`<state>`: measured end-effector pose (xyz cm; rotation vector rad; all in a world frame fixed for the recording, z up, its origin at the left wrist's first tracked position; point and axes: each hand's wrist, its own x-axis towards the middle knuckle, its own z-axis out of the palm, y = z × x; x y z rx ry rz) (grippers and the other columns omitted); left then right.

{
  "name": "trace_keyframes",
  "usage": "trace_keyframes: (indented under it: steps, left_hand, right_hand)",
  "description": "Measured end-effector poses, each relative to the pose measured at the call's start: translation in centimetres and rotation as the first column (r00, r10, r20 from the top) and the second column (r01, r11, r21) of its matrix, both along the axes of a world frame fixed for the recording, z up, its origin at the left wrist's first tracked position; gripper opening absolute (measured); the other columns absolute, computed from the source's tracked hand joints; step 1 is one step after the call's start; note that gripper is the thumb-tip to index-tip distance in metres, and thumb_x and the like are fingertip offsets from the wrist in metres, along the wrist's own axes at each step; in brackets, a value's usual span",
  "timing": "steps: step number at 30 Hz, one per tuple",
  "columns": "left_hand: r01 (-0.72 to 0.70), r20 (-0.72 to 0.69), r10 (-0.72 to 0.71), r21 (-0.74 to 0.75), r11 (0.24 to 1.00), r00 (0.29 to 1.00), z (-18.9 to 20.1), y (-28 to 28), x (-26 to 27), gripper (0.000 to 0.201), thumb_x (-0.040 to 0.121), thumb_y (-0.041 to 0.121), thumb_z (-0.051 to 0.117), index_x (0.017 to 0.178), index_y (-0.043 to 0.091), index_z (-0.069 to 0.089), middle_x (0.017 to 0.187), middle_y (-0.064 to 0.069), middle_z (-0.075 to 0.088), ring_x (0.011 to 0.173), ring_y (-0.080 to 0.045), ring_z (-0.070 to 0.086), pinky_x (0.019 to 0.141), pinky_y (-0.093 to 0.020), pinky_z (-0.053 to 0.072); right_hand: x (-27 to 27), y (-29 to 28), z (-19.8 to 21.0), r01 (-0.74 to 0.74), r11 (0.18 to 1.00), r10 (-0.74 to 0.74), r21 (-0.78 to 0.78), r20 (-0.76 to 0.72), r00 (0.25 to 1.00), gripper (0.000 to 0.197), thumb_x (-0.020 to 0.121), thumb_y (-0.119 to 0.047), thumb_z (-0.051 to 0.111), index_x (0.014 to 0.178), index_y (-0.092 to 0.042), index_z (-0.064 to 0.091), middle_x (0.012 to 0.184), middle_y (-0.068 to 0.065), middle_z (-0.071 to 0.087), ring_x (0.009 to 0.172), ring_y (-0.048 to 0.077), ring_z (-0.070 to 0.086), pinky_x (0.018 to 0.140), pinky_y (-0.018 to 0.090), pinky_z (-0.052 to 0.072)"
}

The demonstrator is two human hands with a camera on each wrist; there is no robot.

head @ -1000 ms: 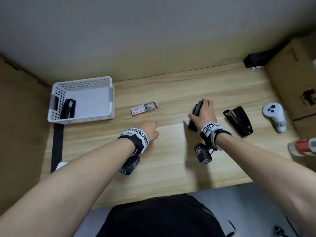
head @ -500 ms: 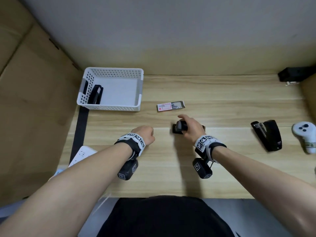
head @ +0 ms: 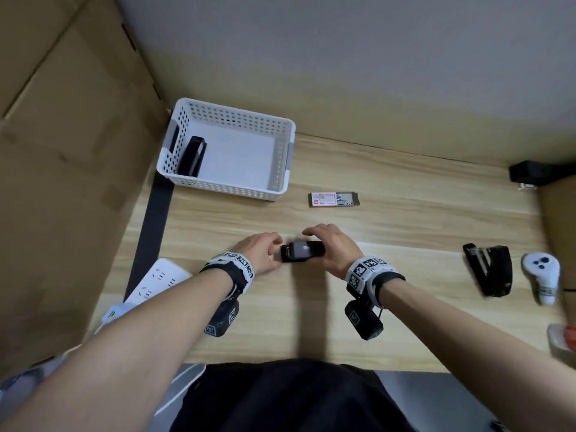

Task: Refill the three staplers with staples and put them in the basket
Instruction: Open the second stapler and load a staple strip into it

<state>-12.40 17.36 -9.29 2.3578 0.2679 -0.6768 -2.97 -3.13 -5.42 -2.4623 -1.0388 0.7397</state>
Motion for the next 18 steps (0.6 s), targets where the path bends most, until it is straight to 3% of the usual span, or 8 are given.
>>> trace_keyframes:
  steps: [5, 8, 9, 11, 14, 18]
  left_hand:
    - [0.068, 0.114, -0.065, -0.021, 0.997, 0.991, 0.0, -1.3, 0.6, 0.047, 0.071, 0.042, 0.075, 0.113, 0.034, 0.057, 0.104, 0.016, 0.050, 0.092, -0.013, 0.057, 0.073, -0.031, 0.049]
    - [0.096, 0.181, -0.083, -0.066, 0.993, 0.980, 0.2, -2.0, 1.0, 0.053, 0.067, 0.054, 0.075, 0.113, 0.035, 0.058, 0.108, 0.017, 0.050, 0.093, -0.009, 0.054, 0.074, -0.029, 0.046]
    - [0.102, 0.209, -0.083, -0.080, 0.992, 0.974, 0.4, -2.3, 1.2, 0.053, 0.066, 0.057, 0.074, 0.112, 0.035, 0.059, 0.109, 0.018, 0.051, 0.093, -0.007, 0.053, 0.075, -0.028, 0.046]
    - [0.111, 0.261, -0.087, -0.077, 0.991, 0.961, 1.0, -2.8, 1.6, 0.046, 0.071, 0.055, 0.073, 0.109, 0.033, 0.063, 0.107, 0.017, 0.056, 0.094, -0.008, 0.054, 0.075, -0.030, 0.047]
    - [0.166, 0.282, -0.160, 0.001, 0.986, 0.946, 2.0, -2.9, 2.1, 0.036, 0.079, 0.048, 0.071, 0.109, 0.028, 0.067, 0.106, 0.013, 0.060, 0.098, -0.010, 0.054, 0.075, -0.029, 0.045]
    - [0.238, 0.220, -0.258, 0.112, 0.965, 0.941, 2.9, -3.0, 2.8, 0.035, 0.081, 0.046, 0.069, 0.109, 0.027, 0.068, 0.108, 0.011, 0.059, 0.104, -0.011, 0.052, 0.077, -0.028, 0.043]
  right_hand:
    - [2.0, -5.4, -1.9, 0.219, 0.969, -0.232, -0.115, -0.115, 0.966, 0.065, 0.067, -0.029, 0.086, 0.125, -0.018, 0.059, 0.120, 0.002, 0.057, 0.108, 0.019, 0.053, 0.095, 0.034, 0.044]
    - [2.4, -7.5, -3.0, 0.455, 0.884, -0.457, -0.107, -0.396, 0.796, 0.046, 0.072, -0.003, 0.081, 0.114, -0.015, 0.067, 0.103, 0.004, 0.067, 0.095, 0.020, 0.063, 0.095, 0.039, 0.052]
    - [2.5, -7.7, -3.1, 0.495, 0.862, -0.484, -0.108, -0.463, 0.743, 0.039, 0.076, 0.005, 0.074, 0.111, -0.012, 0.069, 0.100, 0.006, 0.070, 0.093, 0.020, 0.064, 0.095, 0.035, 0.052]
    - [2.9, -7.6, -3.3, 0.491, 0.861, -0.482, -0.132, -0.521, 0.705, 0.030, 0.081, 0.008, 0.063, 0.105, -0.008, 0.072, 0.097, 0.009, 0.073, 0.089, 0.016, 0.064, 0.089, 0.026, 0.051]
    - [3.3, -7.0, -3.4, 0.511, 0.845, -0.503, -0.155, -0.555, 0.663, 0.018, 0.083, -0.001, 0.060, 0.090, -0.005, 0.076, 0.079, 0.009, 0.072, 0.069, 0.014, 0.060, 0.072, 0.027, 0.048]
    - [4.2, -7.2, -3.8, 0.503, 0.852, -0.490, -0.146, -0.561, 0.667, 0.021, 0.088, -0.005, 0.062, 0.072, -0.015, 0.073, 0.062, -0.001, 0.065, 0.056, 0.007, 0.057, 0.063, 0.021, 0.047]
